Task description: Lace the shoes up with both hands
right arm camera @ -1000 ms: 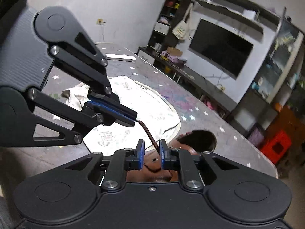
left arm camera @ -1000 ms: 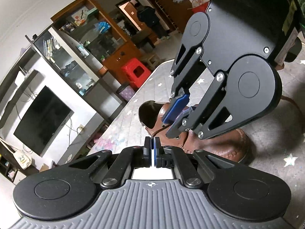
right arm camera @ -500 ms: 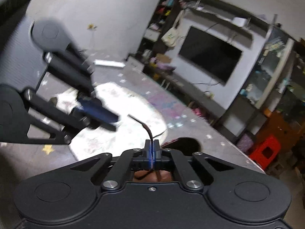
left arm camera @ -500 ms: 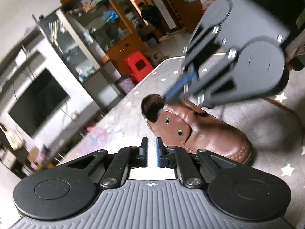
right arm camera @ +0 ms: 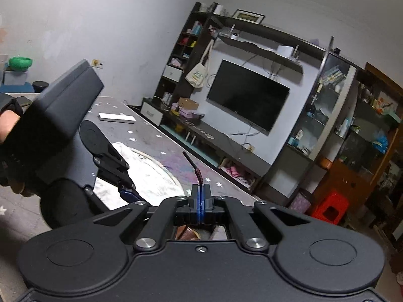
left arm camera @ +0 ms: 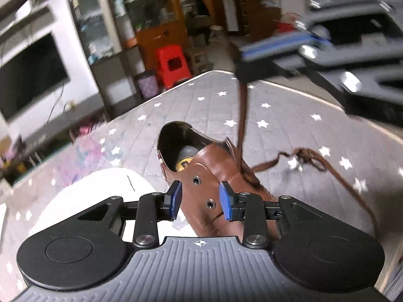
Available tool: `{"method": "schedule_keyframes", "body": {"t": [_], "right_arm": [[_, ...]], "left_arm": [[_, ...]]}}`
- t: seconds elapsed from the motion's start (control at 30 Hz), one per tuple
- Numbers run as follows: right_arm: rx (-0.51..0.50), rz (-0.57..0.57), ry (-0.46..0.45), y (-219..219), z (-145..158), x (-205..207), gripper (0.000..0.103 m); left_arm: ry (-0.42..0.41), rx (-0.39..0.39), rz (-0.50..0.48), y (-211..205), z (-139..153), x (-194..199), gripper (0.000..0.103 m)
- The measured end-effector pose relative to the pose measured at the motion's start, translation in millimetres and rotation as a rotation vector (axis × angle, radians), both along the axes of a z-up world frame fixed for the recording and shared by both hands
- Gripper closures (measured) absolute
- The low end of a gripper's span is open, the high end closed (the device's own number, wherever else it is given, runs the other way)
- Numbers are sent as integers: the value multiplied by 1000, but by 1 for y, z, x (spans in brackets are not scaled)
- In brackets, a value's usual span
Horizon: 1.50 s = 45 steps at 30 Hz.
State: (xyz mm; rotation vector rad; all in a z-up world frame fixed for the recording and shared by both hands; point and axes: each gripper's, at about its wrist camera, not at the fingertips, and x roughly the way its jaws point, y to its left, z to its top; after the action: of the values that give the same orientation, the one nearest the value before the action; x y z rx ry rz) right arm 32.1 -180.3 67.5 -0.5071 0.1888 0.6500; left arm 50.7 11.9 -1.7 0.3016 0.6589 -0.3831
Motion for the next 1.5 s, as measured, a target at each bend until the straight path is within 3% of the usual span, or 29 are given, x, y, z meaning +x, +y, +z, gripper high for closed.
{"method": "schedule_keyframes", "body": {"t": [0.27,0.5,0.8,1.13,1.5], "right_arm": [[6,8,18,-2,-9,4,102],[1,7,27,-2,-12,6,102],[-68,20,47,9,-21,12,102],[-296,60,16,42,-57,11,102],[-646,139,-243,83,-111,-11,102]], "left_arm": [[68,-59,79,-1,-4,22,59],[99,-96,62,11,-4,30,60],[85,-109,7,33,3,19,74],[100,-167,-9,58,0,15,81],[98,-207,-20,68,-5,15,81]]}}
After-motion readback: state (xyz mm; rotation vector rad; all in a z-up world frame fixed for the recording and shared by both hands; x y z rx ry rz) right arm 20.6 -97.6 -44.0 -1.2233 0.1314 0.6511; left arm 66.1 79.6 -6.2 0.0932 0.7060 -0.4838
